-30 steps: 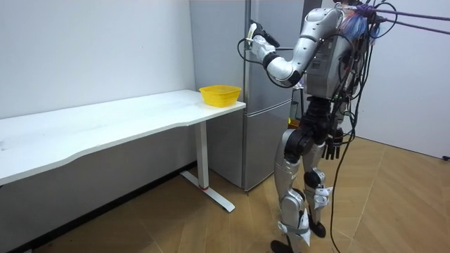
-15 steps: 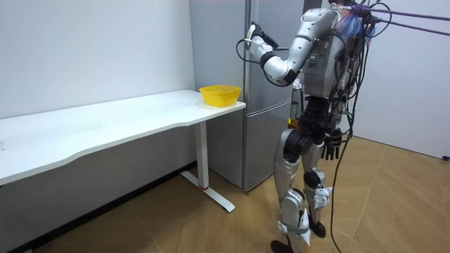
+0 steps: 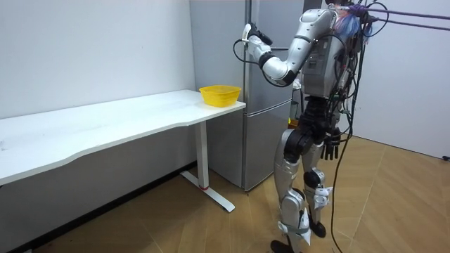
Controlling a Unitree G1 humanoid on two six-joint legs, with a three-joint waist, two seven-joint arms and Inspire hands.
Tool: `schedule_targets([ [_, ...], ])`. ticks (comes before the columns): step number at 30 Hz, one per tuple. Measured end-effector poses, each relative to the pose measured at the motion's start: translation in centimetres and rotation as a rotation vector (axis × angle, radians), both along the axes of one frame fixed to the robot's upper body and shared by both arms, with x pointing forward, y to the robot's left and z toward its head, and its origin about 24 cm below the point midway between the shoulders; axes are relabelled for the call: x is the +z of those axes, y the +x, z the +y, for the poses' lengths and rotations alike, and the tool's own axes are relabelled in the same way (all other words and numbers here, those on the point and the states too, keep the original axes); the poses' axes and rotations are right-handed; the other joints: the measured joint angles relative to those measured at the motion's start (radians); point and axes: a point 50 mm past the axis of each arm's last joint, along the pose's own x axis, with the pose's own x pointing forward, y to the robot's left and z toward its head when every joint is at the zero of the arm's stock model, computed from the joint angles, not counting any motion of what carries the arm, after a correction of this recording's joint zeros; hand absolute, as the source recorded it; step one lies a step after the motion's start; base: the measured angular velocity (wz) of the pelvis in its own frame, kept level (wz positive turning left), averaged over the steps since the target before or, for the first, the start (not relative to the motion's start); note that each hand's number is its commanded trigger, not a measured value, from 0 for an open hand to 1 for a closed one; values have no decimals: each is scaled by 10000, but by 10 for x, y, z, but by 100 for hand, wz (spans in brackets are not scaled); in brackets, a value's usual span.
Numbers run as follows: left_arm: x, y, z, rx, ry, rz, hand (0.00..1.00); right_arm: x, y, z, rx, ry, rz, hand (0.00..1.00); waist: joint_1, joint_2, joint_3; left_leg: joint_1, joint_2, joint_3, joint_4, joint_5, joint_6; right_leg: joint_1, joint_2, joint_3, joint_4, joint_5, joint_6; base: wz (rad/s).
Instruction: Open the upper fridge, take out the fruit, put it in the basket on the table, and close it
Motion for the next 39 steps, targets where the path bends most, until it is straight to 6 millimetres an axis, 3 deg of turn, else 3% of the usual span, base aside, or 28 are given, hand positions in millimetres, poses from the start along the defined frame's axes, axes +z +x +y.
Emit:
schedule_targets([
  [1, 0, 0, 1, 24, 1, -19, 96, 0, 0, 0, 40, 22, 17, 0, 3, -3, -2, -1, 0, 0, 0, 0, 0, 1, 0, 0, 1, 0, 0, 0],
  [2, 1, 0, -1, -49, 8, -25, 71, 0, 0, 1, 48, 67, 40, 0, 8, -5, -3, -2, -2, 0, 0, 0, 0, 5, -4, 2, 5, 0, 0, 0],
  [3, 0, 0, -1, -63, 10, -27, 7, 0, 0, 1, 53, 90, 50, 0, 15, -6, -3, -2, -2, 0, 0, 0, 0, 6, -5, 2, 9, 0, 0, 0],
  [4, 0, 0, -1, -79, 16, -31, 0, 0, 0, 1, 107, 123, 78, 0, 22, -8, -2, -3, -2, 0, 0, 0, 0, 7, -5, 2, 13, 0, 0, 0],
  [17, -3, 1, -6, -432, 199, 160, 0, 0, 0, 1, 192, 205, 142, 0, 36, 33, 7, -36, 10, 99, 105, 7, 12, 13, -18, 7, 28, 0, 1, 0],
  [25, -6, 1, -13, -895, 348, 282, 0, 0, -1, -1, 190, 166, 176, 0, 22, 123, -37, -20, 26, 203, 103, 8, 12, 7, -15, 54, 42, 1, 1, -2],
  [33, -5, 2, -13, -894, 367, 249, 0, 1, 2, -3, 221, 133, 65, 0, 31, 77, 19, -40, 47, 420, 104, 8, 12, -26, -15, 118, 30, 1, 3, 0],
  [34, -5, 2, -13, -897, 366, 244, 8, 1, 2, -3, 222, 135, 66, 0, 32, 84, 14, -41, 54, 475, 104, 8, 12, -30, -17, 123, 28, 1, 3, 0],
  [36, -5, 2, -13, -938, 382, 227, 100, 1, 3, -3, 219, 198, 93, 0, 44, 90, 2, -44, 52, 491, 101, 8, 12, -111, -20, 142, 31, 0, 6, 0],
  [39, -4, 2, -14, -972, 401, 208, 100, 2, 4, -4, 238, 266, 117, 0, 43, 100, -13, -86, 48, 491, 100, 9, 13, -152, -20, 154, 29, 3, 9, 0],
])
